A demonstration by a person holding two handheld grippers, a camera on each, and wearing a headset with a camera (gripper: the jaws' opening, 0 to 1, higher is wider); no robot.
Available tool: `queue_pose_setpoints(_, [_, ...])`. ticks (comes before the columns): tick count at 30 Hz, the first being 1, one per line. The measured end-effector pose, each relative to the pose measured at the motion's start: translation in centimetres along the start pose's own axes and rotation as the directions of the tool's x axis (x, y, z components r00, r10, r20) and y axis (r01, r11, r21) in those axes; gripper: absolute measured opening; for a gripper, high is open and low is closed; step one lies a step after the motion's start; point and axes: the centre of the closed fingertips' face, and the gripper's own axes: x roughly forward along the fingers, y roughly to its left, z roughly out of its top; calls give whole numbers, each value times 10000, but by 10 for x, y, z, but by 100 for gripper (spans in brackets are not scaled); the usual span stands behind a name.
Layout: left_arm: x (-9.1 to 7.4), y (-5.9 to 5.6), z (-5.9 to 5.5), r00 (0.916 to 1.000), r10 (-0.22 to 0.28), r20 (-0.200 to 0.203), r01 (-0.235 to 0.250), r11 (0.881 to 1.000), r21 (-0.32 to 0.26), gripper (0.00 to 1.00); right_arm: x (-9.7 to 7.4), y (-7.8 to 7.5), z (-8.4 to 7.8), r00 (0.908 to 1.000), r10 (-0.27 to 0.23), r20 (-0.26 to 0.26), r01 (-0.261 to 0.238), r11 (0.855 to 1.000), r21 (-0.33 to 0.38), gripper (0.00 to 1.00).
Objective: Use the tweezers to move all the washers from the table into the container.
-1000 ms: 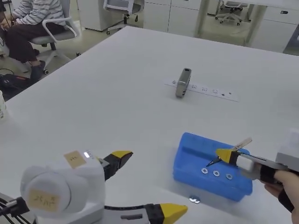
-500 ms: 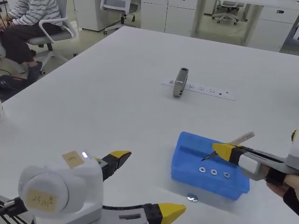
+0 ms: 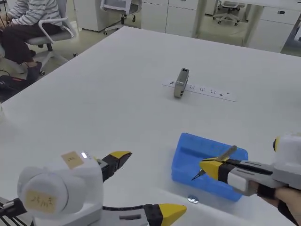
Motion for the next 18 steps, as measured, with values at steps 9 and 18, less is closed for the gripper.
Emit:
queue_pose_setpoints(9, [0, 1, 1, 10000, 28, 32, -28, 10000, -11, 91, 11, -5, -31, 9954, 9, -953, -13, 10000, -35, 4])
queue_pose_setpoints(18, [0, 1, 0, 10000, 30, 24, -30, 10000, -11, 91, 14, -8, -41, 9906, -161, -1356, 117, 9994, -338, 4])
